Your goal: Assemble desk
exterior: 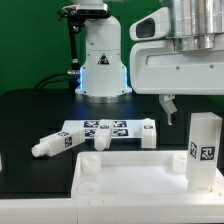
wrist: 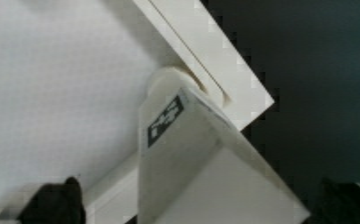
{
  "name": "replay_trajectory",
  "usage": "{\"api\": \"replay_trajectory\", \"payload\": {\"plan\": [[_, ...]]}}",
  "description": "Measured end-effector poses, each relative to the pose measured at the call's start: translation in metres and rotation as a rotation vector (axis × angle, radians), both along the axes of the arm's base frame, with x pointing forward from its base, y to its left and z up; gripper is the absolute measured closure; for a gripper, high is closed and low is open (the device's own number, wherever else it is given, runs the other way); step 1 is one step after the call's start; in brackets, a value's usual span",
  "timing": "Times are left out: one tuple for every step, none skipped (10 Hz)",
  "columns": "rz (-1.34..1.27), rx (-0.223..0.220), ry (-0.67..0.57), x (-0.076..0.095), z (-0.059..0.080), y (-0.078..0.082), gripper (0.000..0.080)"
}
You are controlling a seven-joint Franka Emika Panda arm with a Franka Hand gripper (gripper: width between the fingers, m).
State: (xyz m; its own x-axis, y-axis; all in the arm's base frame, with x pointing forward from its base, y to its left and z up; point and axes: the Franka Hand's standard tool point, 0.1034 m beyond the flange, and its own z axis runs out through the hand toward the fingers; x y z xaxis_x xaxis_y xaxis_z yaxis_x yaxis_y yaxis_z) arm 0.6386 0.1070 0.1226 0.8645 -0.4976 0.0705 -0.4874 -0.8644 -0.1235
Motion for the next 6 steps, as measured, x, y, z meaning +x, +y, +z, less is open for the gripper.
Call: {"api": "replay_trajectory", "payload": {"plan": [[0.188,-0.050,-0.014,0.0004,0.0008,0.0007,0.0151],[0.367,-0.089,-0.022,0.0002,0.0002,0.0008,0.0151],[0.473,-0.110,-0.027,0.0002,-0.0007,0.0008,0.0151],[0.453,-0.107,-0.026,0.0004,-0.0007,0.0000,0.0178],[0.430,-0.104,-0.025,0.0003,-0.0007,0.0001,0.0178],[0.410,-0.101,-0.024,0.0003,-0.0009,0.0001,0.0349]]}}
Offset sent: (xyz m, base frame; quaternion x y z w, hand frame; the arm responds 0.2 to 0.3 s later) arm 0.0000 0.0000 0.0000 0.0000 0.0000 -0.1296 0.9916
